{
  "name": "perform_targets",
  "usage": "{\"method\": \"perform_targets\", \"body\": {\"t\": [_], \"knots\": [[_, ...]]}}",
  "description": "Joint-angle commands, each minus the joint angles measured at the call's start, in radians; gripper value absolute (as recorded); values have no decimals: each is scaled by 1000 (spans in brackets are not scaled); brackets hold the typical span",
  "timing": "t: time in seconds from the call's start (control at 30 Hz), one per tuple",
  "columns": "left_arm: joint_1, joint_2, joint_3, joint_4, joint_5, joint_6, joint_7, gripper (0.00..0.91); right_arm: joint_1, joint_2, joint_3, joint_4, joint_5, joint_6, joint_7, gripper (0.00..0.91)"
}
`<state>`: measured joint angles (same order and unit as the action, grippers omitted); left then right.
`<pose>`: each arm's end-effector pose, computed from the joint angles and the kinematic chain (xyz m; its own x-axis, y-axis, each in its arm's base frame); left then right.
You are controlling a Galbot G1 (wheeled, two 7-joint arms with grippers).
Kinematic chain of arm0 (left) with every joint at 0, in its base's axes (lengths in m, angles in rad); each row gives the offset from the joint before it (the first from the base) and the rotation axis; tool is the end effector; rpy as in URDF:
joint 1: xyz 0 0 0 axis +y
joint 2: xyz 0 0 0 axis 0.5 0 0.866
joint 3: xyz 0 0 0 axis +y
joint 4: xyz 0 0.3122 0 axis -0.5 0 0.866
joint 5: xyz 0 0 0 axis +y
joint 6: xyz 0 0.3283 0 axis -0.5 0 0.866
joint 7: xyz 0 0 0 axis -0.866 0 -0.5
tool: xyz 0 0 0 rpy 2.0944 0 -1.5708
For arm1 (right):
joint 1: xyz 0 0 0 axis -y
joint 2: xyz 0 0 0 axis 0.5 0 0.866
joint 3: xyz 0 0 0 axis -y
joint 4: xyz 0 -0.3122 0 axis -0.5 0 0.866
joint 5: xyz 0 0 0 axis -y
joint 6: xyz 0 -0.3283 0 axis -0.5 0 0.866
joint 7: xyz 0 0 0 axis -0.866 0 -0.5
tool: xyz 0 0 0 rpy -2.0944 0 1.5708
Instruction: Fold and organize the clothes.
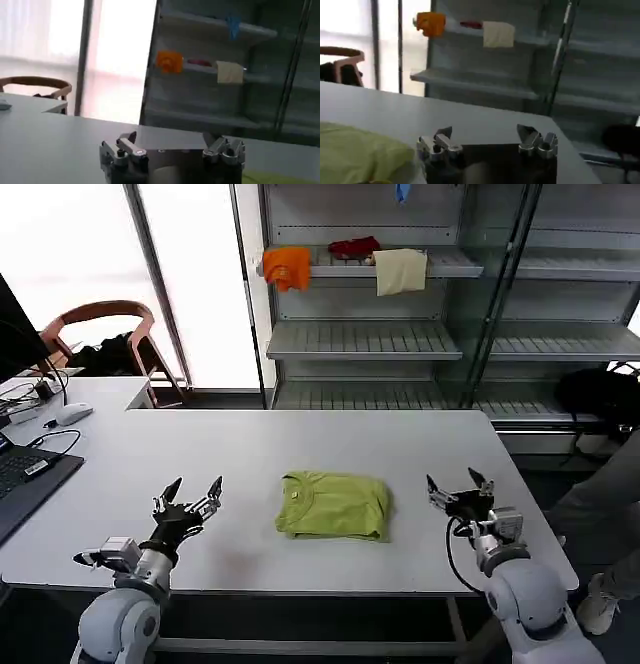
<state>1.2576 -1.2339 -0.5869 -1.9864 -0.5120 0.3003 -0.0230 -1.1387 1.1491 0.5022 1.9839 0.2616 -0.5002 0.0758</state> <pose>0.2590 0.0773 -0.2223 -0.9896 0.1050 0.0979 0.0889 0.9838 -0.1559 0.2841 -0.0680 -0.1940 -0.9790 -0.0287 0.2016 -0.0663 0.9811 -0.1819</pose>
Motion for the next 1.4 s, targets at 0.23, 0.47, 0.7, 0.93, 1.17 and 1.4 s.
{"method": "perform_targets", "body": {"t": [0.23, 0.47, 0.7, 0.93, 1.17, 1.4], "knots": [[-157, -32, 72, 167, 109, -7, -59, 907, -9, -9, 113, -107, -140, 75, -5, 907], [-161, -34, 78, 160, 149, -48, -113, 907, -15, -6, 133, -37, 57, -12, -36, 907], [-148, -26, 71, 142, 147, -64, -132, 907, -13, 7, 114, -26, 49, -8, -46, 907], [-133, -32, 66, 127, 133, -75, -133, 907, -12, 24, 96, -31, 21, 8, -52, 907], [-111, -23, 55, 95, 124, -71, -117, 907, -10, 28, 92, -24, 12, -3, -42, 907], [-102, -13, 51, 82, 114, -64, -113, 907, -9, 28, 92, -11, 11, 4, -64, 907]]}}
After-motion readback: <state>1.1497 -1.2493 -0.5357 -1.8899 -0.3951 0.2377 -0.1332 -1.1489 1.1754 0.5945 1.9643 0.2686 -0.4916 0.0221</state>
